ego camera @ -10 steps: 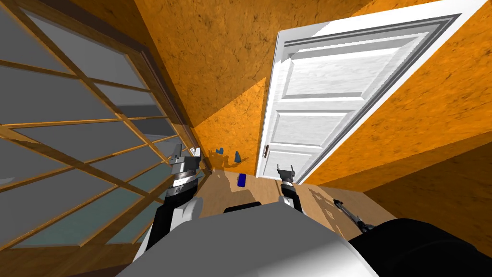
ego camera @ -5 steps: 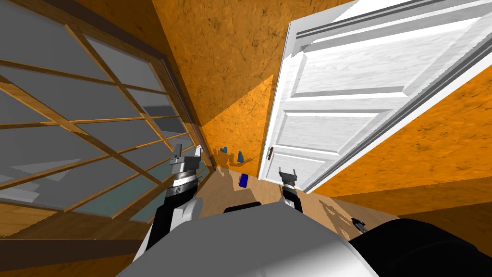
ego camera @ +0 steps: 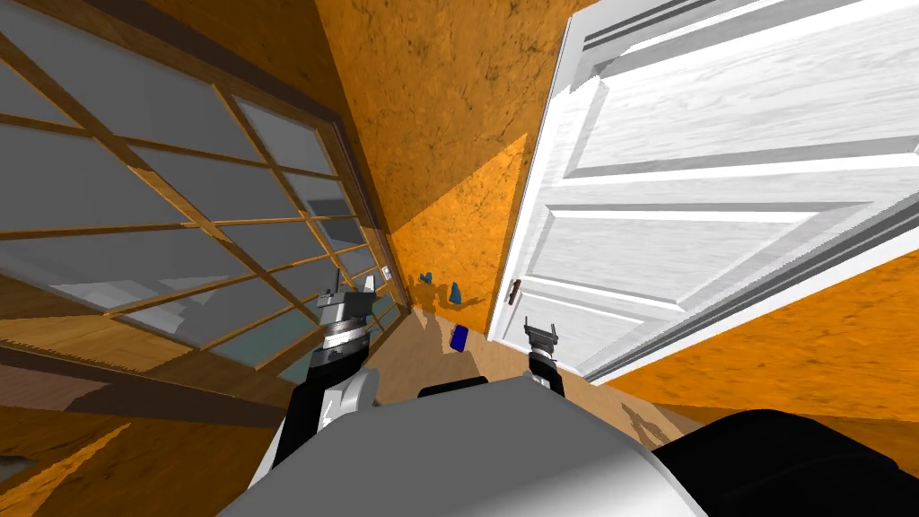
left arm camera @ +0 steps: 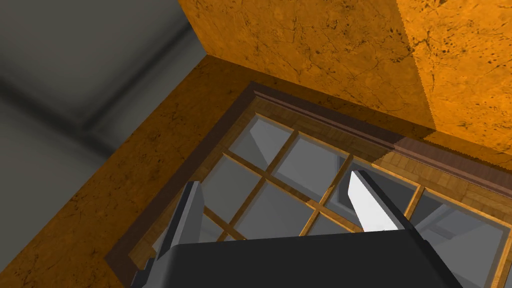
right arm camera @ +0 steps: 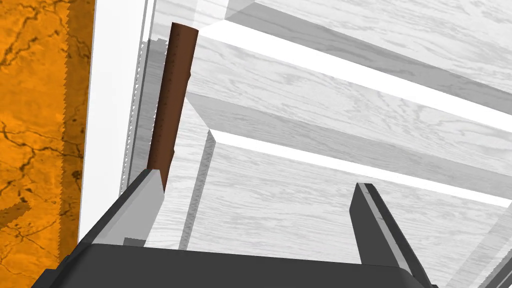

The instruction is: Pull the door open

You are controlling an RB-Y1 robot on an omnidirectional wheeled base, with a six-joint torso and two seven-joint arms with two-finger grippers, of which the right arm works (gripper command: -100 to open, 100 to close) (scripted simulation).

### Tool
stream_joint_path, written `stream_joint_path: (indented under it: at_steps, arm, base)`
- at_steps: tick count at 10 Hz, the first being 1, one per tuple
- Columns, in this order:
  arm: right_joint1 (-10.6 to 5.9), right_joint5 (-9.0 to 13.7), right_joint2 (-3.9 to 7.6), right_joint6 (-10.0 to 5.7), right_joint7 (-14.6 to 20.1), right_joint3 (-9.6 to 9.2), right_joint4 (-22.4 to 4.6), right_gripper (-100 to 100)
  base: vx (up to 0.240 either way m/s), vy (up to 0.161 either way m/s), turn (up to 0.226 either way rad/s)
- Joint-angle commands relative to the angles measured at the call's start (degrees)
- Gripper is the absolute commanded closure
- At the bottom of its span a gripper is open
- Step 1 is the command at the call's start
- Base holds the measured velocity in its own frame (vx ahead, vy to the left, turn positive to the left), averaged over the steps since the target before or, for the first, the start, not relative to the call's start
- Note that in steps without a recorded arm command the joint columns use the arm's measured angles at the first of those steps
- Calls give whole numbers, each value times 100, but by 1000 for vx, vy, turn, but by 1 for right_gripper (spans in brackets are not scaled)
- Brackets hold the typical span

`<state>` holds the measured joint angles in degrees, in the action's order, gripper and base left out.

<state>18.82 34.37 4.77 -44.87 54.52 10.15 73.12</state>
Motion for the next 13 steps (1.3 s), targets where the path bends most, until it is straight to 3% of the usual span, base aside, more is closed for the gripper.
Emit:
stream_joint_path:
  at_steps: [1, 4, 11, 13]
  arm:
    - [-12, 144, -32, -42, 177, 41, -141, -100]
    - [-101, 440, -76, -176, 551, 125, -574, -100]
    - [-232, 870, -165, -371, 1094, 247, -1204, -100]
    - [-241, 877, -158, -400, 1131, 243, -1265, -100]
  base:
    - [10, -93, 297]
    - [17, -90, 319]
    - [9, -60, 277]
    - [6, -41, 172]
